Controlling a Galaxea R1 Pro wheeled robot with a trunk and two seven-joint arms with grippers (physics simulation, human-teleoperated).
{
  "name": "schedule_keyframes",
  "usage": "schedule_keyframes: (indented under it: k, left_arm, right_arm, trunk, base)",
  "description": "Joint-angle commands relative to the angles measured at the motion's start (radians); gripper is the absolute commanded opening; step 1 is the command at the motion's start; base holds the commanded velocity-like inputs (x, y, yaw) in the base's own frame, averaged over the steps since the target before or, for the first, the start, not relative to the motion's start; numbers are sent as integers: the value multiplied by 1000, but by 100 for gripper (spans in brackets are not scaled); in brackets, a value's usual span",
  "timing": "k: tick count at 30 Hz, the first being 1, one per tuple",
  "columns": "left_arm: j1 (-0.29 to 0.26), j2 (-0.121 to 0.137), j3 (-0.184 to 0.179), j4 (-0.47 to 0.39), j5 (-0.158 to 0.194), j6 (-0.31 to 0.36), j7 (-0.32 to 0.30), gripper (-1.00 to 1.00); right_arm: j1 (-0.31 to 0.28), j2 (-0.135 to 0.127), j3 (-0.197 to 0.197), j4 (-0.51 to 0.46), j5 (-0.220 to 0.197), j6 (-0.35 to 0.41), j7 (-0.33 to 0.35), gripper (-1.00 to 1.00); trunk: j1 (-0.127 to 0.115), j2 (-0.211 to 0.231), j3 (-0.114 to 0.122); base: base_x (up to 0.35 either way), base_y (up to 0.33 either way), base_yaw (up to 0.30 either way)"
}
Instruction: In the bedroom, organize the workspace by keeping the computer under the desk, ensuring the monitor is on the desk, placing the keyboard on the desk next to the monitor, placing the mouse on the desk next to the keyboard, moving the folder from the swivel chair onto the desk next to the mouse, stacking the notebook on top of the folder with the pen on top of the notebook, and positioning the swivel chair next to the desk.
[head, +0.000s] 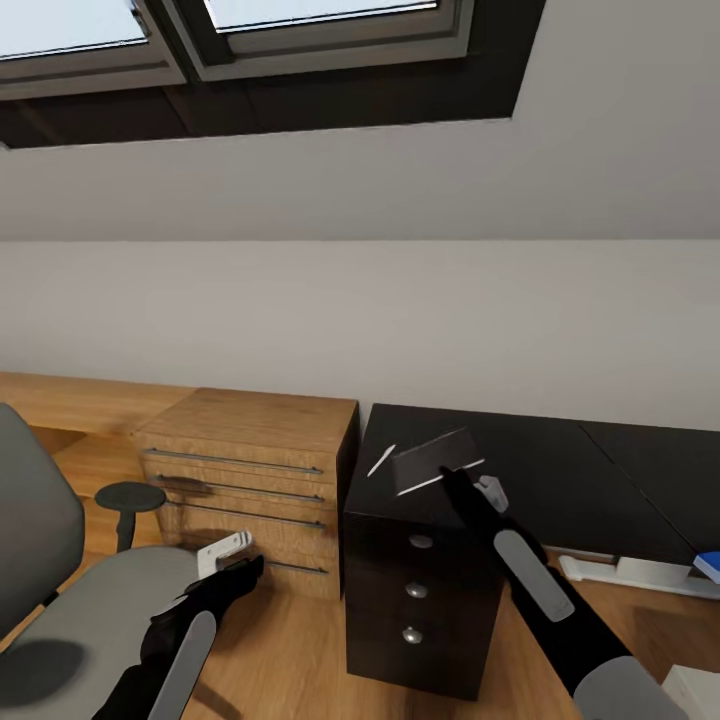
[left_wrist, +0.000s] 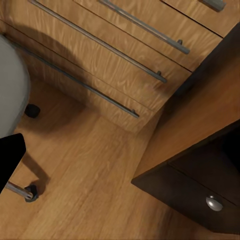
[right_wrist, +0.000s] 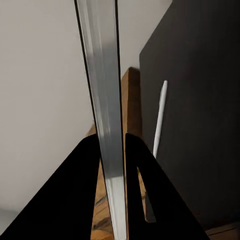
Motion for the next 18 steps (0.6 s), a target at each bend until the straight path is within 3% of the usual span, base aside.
schedule_keyframes:
  k: [1, 4, 9, 15, 18]
  left_arm:
    - [-1, 0, -1, -1, 11, 2, 10, 100]
    - [-1, 0, -2, -1, 11, 2, 10, 100]
    - [-1, 0, -10, -1, 11, 2, 10, 100]
    - [-1, 0, -15, 0, 11, 2, 12, 100]
    - [-1, 0, -15, 0, 11, 2, 12, 100]
  right_arm:
    - [-1, -2, 0, -6, -9, 0, -13, -100]
    - [0, -3, -9, -18, -12, 2, -35, -100]
    - [0, -3, -89, -18, -31, 4, -43, -100]
    - [0, -7, -161, -15, -40, 4, -47, -100]
    - [1, -24, -230, -13, -41, 4, -50, -100]
  trunk:
    - [0, -1, -1]
    - [0, -1, -1]
    - [0, -1, -1]
    - [0, -1, -1]
    - [0, -1, -3]
  base:
    - [0, 0, 0]
    - [-79, 0, 0]
    - [-279, -25, 0]
    - [-200, -232, 0]
    - [-59, -232, -118]
